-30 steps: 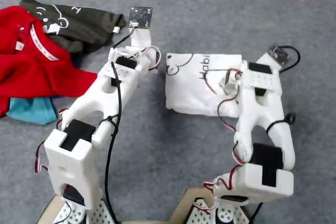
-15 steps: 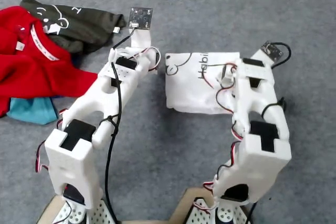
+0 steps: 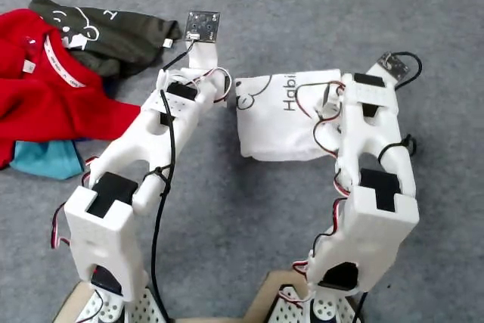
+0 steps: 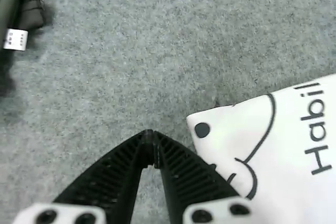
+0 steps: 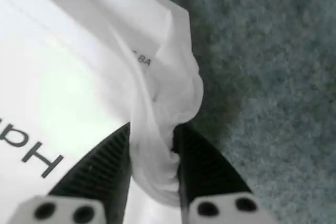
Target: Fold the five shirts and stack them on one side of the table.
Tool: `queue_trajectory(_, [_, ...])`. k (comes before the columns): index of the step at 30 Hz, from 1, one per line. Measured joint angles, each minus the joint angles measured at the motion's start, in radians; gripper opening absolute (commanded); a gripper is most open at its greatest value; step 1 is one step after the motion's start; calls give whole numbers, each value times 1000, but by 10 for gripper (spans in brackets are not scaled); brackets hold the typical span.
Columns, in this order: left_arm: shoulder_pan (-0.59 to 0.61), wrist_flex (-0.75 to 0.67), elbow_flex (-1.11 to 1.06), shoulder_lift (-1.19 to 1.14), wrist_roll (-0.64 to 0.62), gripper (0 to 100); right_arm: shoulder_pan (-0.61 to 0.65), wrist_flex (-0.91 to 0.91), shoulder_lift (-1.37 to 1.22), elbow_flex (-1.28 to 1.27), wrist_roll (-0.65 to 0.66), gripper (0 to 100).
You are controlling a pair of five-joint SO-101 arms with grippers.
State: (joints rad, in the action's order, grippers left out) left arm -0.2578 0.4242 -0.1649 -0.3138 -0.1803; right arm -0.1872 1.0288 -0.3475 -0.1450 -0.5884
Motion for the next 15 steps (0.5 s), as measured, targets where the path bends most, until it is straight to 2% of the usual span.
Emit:
queue_trajectory(8, [0, 0, 0, 0, 0, 29, -8, 0, 0, 118, 133, 15])
queue_trajectory(15, [0, 0, 0, 0, 0, 29, -180, 9, -104, 330, 253, 15])
